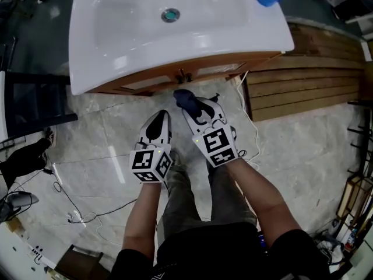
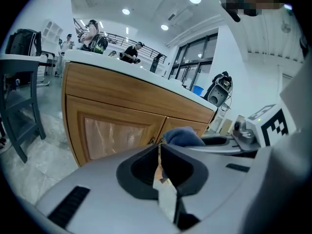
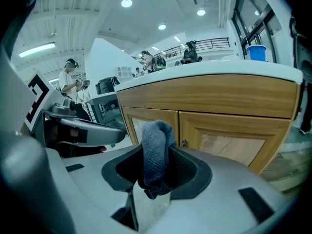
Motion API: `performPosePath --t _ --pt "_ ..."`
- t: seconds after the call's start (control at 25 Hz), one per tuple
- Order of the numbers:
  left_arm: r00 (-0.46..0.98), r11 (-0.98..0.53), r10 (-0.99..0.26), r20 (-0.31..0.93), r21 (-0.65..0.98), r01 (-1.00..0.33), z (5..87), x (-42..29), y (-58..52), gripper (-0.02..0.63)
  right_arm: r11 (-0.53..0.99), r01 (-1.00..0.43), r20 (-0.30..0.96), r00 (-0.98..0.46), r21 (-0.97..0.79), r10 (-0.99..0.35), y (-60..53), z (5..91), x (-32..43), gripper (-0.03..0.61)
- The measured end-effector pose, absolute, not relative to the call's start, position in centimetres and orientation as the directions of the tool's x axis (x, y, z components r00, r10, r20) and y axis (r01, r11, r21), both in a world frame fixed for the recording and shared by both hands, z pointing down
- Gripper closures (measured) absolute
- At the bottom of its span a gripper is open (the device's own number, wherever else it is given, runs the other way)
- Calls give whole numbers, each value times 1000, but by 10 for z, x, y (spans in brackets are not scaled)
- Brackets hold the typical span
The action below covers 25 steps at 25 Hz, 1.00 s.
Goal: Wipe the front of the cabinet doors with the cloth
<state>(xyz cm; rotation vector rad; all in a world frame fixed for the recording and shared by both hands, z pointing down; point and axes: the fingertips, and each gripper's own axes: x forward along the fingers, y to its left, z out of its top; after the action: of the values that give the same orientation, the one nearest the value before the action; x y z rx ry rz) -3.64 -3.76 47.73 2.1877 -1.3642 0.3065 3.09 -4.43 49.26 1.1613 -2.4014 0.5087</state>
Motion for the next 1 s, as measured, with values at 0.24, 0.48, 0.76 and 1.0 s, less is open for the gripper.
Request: performPosePath --t 0.24,0.48,0.76,1.0 --pt "441 -325 -779 446 315 -892 474 -15 -50 592 582 -799 504 -570 -155 -649 -63 494 53 426" --pt "427 -313 -792 436 311 -897 469 1 -61 592 572 -804 487 -570 -165 -661 -86 494 69 426" --pt "433 -323 -790 433 306 -896 468 19 -70 592 534 -830 477 -539 -161 -694 -103 493 102 426" --pt "472 -361 -765 437 316 -877 473 51 -81 592 485 -862 482 -492 -150 -725 -105 495 147 426"
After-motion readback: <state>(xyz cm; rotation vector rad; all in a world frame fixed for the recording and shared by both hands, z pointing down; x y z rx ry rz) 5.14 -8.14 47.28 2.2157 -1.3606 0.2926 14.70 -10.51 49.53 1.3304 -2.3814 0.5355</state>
